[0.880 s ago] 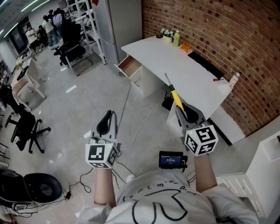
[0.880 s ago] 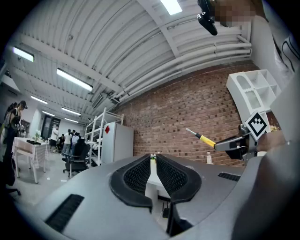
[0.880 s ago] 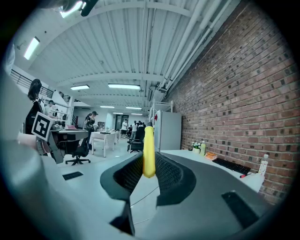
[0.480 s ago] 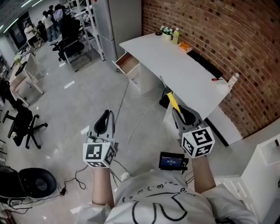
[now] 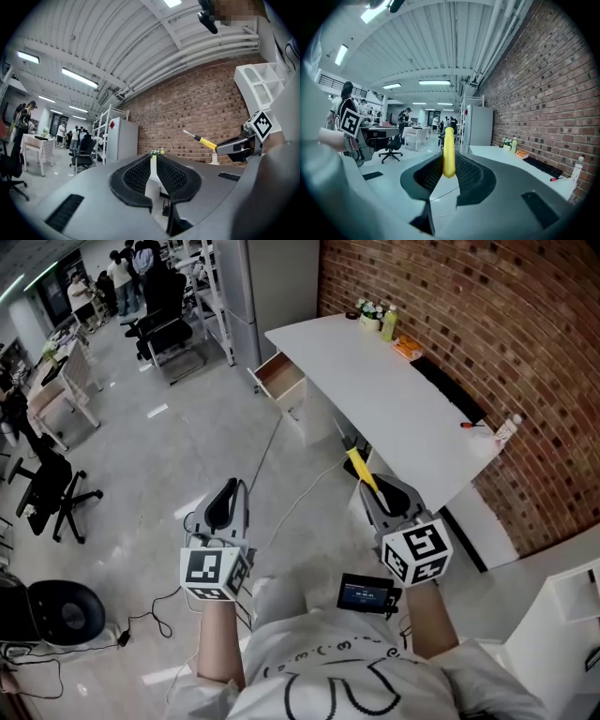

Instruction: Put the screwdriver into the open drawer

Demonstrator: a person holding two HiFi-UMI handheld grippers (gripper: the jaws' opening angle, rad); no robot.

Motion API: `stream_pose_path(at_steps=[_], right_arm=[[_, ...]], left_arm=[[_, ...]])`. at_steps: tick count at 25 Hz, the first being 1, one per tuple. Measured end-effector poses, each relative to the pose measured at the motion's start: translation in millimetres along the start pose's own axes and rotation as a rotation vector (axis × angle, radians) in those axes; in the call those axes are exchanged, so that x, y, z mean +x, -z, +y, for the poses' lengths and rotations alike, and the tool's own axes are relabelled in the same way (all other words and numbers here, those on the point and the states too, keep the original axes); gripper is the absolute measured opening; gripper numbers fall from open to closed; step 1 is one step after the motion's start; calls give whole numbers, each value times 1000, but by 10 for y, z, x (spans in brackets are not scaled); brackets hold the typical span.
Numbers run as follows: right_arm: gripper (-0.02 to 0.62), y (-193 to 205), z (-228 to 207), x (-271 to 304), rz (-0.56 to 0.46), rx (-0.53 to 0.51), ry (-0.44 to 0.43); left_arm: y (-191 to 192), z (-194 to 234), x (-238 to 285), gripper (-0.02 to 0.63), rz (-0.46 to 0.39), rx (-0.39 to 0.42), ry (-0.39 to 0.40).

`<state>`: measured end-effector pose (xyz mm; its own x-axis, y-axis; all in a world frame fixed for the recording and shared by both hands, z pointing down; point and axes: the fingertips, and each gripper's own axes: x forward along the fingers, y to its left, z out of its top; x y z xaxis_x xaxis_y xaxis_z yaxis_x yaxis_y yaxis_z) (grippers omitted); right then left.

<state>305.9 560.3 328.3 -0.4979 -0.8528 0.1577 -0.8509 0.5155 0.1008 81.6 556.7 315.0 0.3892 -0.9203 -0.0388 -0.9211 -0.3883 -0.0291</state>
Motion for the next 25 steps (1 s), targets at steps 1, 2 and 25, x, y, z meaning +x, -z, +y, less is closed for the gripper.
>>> stream_pose_path(at_steps=[1,2,25], right_arm=[[71,2,-30,31,-1,9,-1],[71,1,-60,64,-2,17,-3],[71,-252,-615,1992,11,128,99]], left_arm=[[11,26,23,48,1,-3,-8],[18,56,49,48,1,-7,-15],[53,1554,1830,48,-2,-13,76]])
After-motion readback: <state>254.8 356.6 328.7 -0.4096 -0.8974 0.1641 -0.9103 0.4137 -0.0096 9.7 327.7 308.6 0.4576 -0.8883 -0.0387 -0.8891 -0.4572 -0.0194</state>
